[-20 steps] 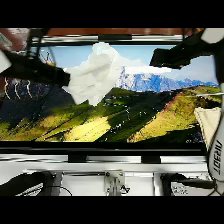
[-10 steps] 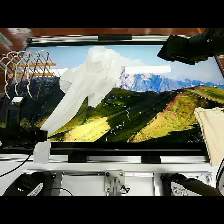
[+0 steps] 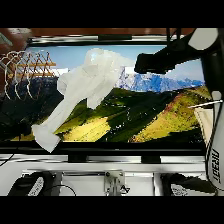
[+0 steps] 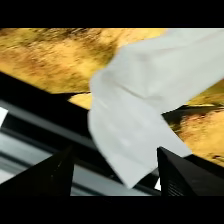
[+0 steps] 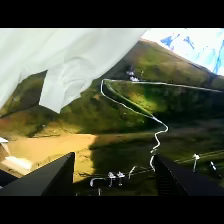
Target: Fold the shirts.
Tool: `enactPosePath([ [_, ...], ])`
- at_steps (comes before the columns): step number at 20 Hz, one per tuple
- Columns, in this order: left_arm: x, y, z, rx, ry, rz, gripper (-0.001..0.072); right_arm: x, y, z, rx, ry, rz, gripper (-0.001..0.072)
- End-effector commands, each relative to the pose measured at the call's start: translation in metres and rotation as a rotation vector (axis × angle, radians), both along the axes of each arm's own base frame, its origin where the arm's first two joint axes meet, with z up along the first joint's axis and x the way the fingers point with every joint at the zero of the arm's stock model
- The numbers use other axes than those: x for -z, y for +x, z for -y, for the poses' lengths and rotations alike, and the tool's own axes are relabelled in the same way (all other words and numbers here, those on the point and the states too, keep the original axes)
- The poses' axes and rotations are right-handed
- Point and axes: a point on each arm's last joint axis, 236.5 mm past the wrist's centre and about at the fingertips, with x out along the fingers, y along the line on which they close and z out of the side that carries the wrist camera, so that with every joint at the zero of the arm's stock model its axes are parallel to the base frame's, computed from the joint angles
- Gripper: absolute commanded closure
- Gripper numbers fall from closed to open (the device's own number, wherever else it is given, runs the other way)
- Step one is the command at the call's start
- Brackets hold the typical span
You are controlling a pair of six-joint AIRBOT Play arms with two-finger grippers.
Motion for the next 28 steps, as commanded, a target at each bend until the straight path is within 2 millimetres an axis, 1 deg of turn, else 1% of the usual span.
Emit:
enactPosePath([
  [1,-0.026,0.078,0.058,0.062,-0.302,0.276,0.0120,0.024,0.016,0.002,0.016,-0.059,-0.007,0.0100],
  [2,-0.028,0.099,0.071,0.103,-0.326,0.301,0.0152,0.028,0.021,0.013,0.036,-0.107,0.001,0.0100],
  [3,-0.024,0.118,0.086,0.173,-0.324,0.283,0.0152,0.030,0.025,0.021,0.053,-0.143,0.010,0.0100],
  [4,-0.017,0.138,0.102,0.243,-0.316,0.239,0.0152,0.031,0.028,0.030,0.072,-0.177,0.019,0.0100],
  [5,-0.008,0.157,0.115,0.294,-0.313,0.198,0.0151,0.032,0.028,0.035,0.080,-0.196,0.021,0.0100],
  [6,0.002,0.179,0.126,0.338,-0.310,0.160,0.0151,0.033,0.028,0.037,0.082,-0.205,0.017,0.0100],
  [7,0.016,0.199,0.139,0.413,-0.295,0.112,0.0151,0.034,0.027,0.038,0.083,-0.212,0.013,0.0100],
  [8,0.033,0.210,0.151,0.509,-0.274,0.042,0.0151,0.035,0.025,0.039,0.081,-0.214,0.006,0.0100],
  [9,0.052,0.220,0.156,0.567,-0.250,-0.047,0.0152,0.036,0.024,0.039,0.081,-0.216,0.001,0.0100],
  [10,0.067,0.231,0.159,0.602,-0.225,-0.113,0.0152,0.036,0.024,0.039,0.081,-0.215,0.000,0.0100],
  [11,0.077,0.243,0.160,0.619,-0.202,-0.143,0.0152,0.036,0.024,0.039,0.080,-0.216,-0.001,0.0099],
  [14,0.090,0.286,0.159,0.652,-0.111,-0.133,0.0152,0.038,0.020,0.041,0.065,-0.231,-0.016,0.0100],
  [15,0.091,0.296,0.154,0.652,-0.063,-0.124,0.0152,0.039,0.018,0.041,0.060,-0.236,-0.023,0.0099],
  [16,0.091,0.307,0.143,0.658,0.016,-0.114,0.0154,0.040,0.017,0.041,0.059,-0.238,-0.028,0.0099],
  [18,0.081,0.327,0.123,0.662,0.167,-0.066,0.0154,0.040,0.016,0.041,0.055,-0.240,-0.031,0.0100],
  [19,0.079,0.333,0.120,0.665,0.201,-0.047,0.0168,0.040,0.016,0.041,0.055,-0.240,-0.030,0.0099],
  [20,0.082,0.335,0.122,0.666,0.199,-0.044,0.0195,0.040,0.016,0.041,0.055,-0.240,-0.030,0.0099],
  [21,0.087,0.334,0.124,0.670,0.194,-0.051,0.0198,0.040,0.016,0.041,0.055,-0.240,-0.030,0.0100],
  [24,0.101,0.331,0.139,0.684,0.154,-0.066,0.0205,0.040,0.017,0.042,0.056,-0.241,-0.029,0.0100],
  [25,0.104,0.330,0.142,0.689,0.150,-0.072,0.0279,0.040,0.017,0.043,0.058,-0.245,-0.026,0.0100],
  [27,0.106,0.329,0.146,0.703,0.152,-0.077,0.0595,0.040,0.017,0.044,0.060,-0.249,-0.026,0.0100],
  [28,0.103,0.329,0.147,0.699,0.151,-0.071,0.0649,0.040,0.017,0.044,0.060,-0.251,-0.027,0.0100],
])
